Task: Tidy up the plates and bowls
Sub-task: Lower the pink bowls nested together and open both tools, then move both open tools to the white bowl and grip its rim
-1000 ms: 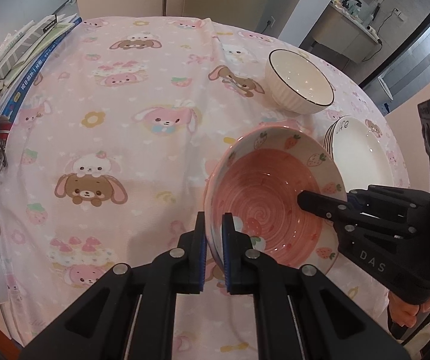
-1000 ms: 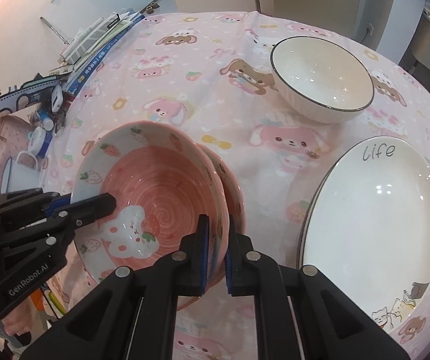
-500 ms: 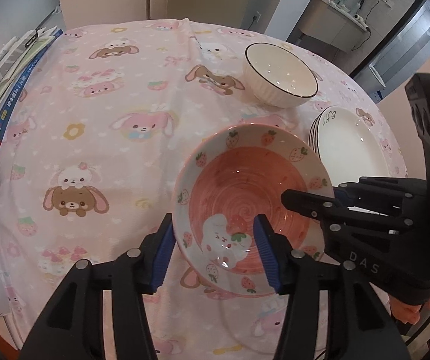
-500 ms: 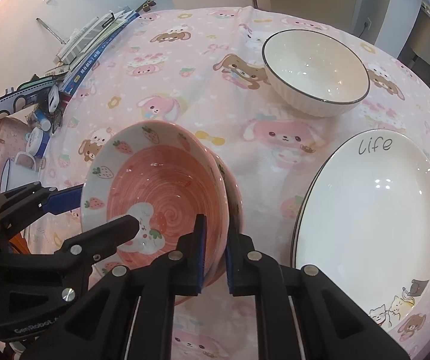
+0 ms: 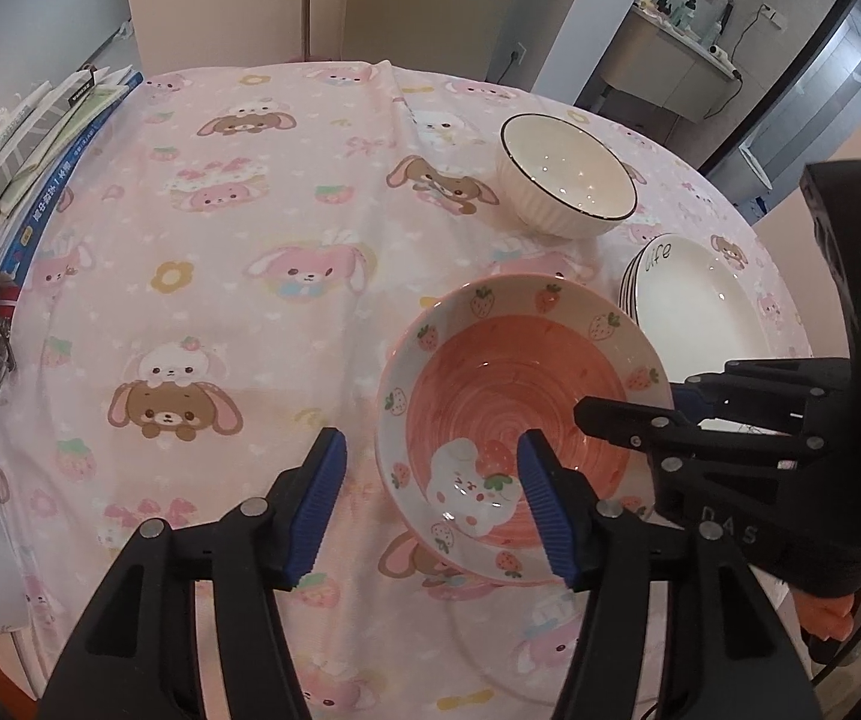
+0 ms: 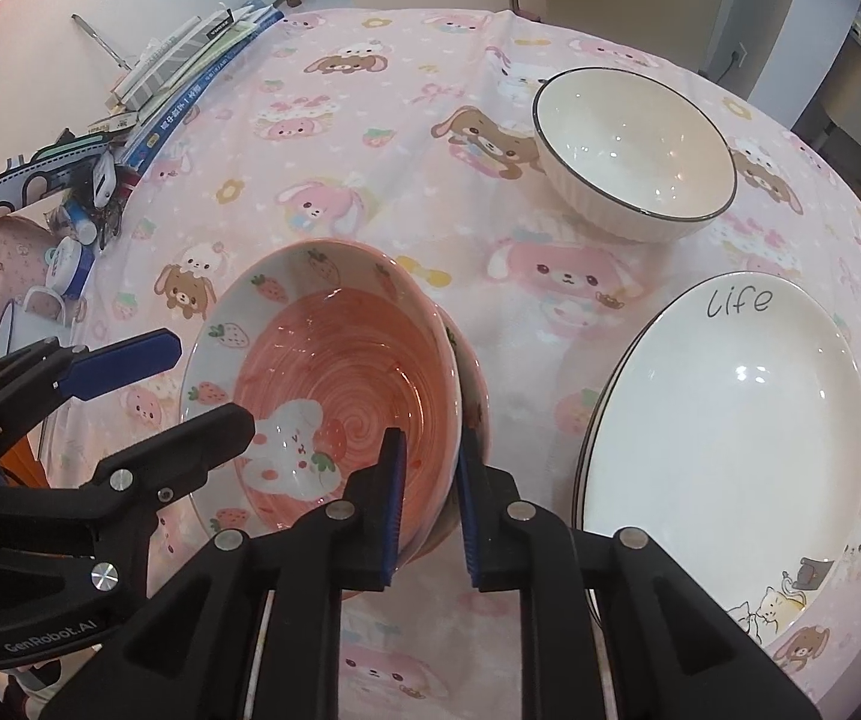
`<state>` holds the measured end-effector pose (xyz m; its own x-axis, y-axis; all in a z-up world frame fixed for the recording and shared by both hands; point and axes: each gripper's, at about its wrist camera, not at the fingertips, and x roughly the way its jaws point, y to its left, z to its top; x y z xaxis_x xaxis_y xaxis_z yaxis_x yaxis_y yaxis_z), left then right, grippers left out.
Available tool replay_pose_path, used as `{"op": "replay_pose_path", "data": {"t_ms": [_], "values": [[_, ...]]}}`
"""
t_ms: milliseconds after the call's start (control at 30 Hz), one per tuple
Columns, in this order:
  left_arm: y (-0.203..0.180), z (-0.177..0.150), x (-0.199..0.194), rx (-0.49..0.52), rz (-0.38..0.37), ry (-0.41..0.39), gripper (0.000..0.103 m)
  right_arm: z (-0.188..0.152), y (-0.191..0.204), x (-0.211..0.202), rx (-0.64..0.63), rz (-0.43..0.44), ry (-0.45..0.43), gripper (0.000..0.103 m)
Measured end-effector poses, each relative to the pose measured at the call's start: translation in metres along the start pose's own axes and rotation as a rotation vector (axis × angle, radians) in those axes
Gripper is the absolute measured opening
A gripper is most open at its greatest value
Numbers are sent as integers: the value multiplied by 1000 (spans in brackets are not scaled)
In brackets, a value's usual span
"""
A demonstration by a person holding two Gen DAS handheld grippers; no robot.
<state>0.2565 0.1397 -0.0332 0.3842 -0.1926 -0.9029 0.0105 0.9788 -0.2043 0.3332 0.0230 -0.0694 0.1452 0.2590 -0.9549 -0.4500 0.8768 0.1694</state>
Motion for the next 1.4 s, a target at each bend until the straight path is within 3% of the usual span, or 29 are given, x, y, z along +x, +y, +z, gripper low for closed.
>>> {"op": "replay_pose_path", "data": {"t_ms": [133, 267, 600, 867, 1233, 1400], "values": [[7, -5, -10, -16, -3, -47, 58, 2, -1, 0, -6, 10, 21, 18], [20, -10, -15, -54, -11, -92, 69, 1, 1, 0, -15, -2, 33, 19], [29, -16, 0, -87, -33, -63, 69, -1, 5, -11, -58, -76, 43, 28], [28, -12, -9, -81, -26, -87, 69, -1, -22, -22, -24, -37, 28, 28], [-3, 46, -49, -22, 42, -208, 69, 26, -79, -84, 59, -2, -125, 28], [-24, 75, -57, -9, 27, -259, 69, 42, -104, -101, 64, -26, -160, 28]]}}
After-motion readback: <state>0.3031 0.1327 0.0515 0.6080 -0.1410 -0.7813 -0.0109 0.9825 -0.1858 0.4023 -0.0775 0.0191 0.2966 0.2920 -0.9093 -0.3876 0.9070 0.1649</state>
